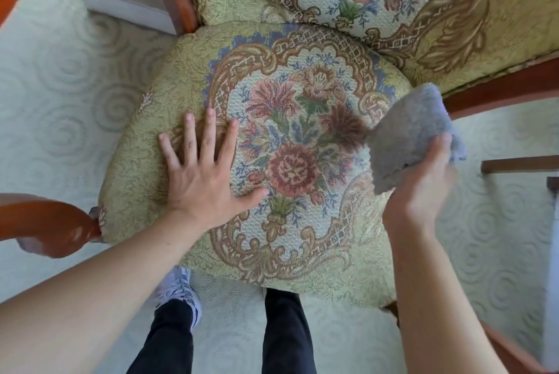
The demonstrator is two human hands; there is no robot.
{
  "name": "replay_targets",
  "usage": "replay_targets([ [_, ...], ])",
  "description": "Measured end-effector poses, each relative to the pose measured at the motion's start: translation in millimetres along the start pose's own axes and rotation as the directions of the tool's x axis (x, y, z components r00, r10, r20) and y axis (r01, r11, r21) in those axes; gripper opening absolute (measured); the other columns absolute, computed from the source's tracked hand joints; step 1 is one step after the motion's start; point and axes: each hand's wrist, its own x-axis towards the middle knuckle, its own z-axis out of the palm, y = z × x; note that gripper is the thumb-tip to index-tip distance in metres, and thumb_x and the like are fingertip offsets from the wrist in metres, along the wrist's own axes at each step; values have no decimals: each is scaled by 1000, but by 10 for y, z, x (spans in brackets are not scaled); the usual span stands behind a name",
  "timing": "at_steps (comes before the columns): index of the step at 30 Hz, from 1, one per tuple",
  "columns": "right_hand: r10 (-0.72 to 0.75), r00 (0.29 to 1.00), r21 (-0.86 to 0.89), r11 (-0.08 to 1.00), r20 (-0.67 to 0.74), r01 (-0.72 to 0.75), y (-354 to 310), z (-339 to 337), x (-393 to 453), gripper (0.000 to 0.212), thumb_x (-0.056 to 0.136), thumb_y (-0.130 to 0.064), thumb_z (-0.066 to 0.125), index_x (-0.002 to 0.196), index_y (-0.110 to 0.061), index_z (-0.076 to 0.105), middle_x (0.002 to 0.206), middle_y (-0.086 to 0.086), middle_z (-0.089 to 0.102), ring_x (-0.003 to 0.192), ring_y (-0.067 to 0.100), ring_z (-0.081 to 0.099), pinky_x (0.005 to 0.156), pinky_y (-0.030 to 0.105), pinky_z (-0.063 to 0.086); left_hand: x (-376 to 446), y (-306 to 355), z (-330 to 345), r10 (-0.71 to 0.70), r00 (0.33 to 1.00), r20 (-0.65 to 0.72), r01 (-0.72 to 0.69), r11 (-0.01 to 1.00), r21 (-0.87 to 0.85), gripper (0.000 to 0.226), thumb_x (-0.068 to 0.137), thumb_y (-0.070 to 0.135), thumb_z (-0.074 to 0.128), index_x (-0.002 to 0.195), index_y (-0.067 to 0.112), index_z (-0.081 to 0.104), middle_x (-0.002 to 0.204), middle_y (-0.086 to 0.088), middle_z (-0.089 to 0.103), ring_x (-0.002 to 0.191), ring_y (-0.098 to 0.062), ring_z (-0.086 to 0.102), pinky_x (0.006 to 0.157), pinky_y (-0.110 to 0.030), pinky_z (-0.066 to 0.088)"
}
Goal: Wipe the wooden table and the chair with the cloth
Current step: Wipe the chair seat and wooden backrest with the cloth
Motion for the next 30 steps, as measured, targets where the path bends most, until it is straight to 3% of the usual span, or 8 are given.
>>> replay_targets([
  [3, -304, 952, -448, 846, 40, 289, 112, 95, 112, 52, 100, -44, 35, 61, -16, 54, 58, -1, 62, 53, -4, 57, 50, 9, 36, -2, -12, 1, 14, 1000, -6, -14, 1000, -7, 121, 73, 100, 16, 162, 21, -8, 168, -15, -14, 153, -42, -10, 114, -75, 5],
  [5, -248, 935, -657, 665, 252, 354, 339, 181, 66, 65, 100, -48, 24, 96, 2, 66, 102, 26, 69, 93, 25, 69, 82, 27, 53, -12, -17, 9, 14, 1000, -8, -14, 1000, -13, 121, 73, 100, 18, 162, 21, -7, 168, -16, -13, 153, -43, -9, 113, -76, 6],
  [8, -210, 874, -684, 552, 439, 477, 692, 283, -149, 53, 107, -36, 27, 152, -8, 38, 161, 14, 31, 151, 31, 21, 124, 41, 14, -16, -16, 27, 14, 1000, -1, -14, 1000, 0, 122, 73, 100, 18, 162, 21, -8, 168, -16, -13, 153, -44, -8, 113, -76, 6],
  [16, -146, 851, -652, 581, 504, 486, 892, 118, -926, 58, 105, -40, 20, 155, -13, 31, 163, 7, 26, 153, 20, 14, 126, 34, 7, -36, -7, -24, 24, 999, 38, -22, 999, -28, 118, 75, 96, 21, 163, 20, 0, 169, -14, -5, 154, -39, -3, 113, -76, 7],
  [19, -106, 864, -650, 614, 493, 447, 774, 38, -1048, 61, 103, -47, 20, 135, -14, 60, 140, 9, 60, 138, 12, 44, 113, 36, 39, -33, -6, -75, 33, 998, 61, -31, 999, -33, 118, 76, 96, 20, 163, 19, 3, 169, -13, -3, 155, -38, -2, 115, -74, 6],
  [22, -7, 938, -453, 874, 347, 175, 514, -42, -976, 57, 99, -53, 31, 73, -15, 64, 69, 5, 71, 65, 20, 68, 58, 43, 54, -23, -2, -114, 43, 996, 75, -40, 998, -41, 117, 76, 96, 19, 163, 19, 3, 169, -11, -3, 155, -38, -3, 116, -73, 6],
  [25, 250, 966, 62, 965, 67, -254, 257, -110, -697, 27, 94, -43, 50, 87, -23, 67, 78, -19, 75, 77, 1, 72, 62, 24, 58, 61, -3, -162, 73, 995, 75, -69, 996, -53, 116, 77, 95, 20, 163, 18, 6, 170, -3, -4, 155, -35, -4, 117, -71, 5],
  [30, -47, 959, -123, 992, -280, 13, 50, 89, -123, 42, 101, -38, 46, 69, -16, 61, 49, -18, 58, 58, -16, 56, 52, 4, 38, 261, -7, -204, 113, 989, 95, -113, 994, -2, 120, 73, 97, 14, 162, 20, -6, 168, -4, -15, 155, -33, -13, 120, -67, 2],
])
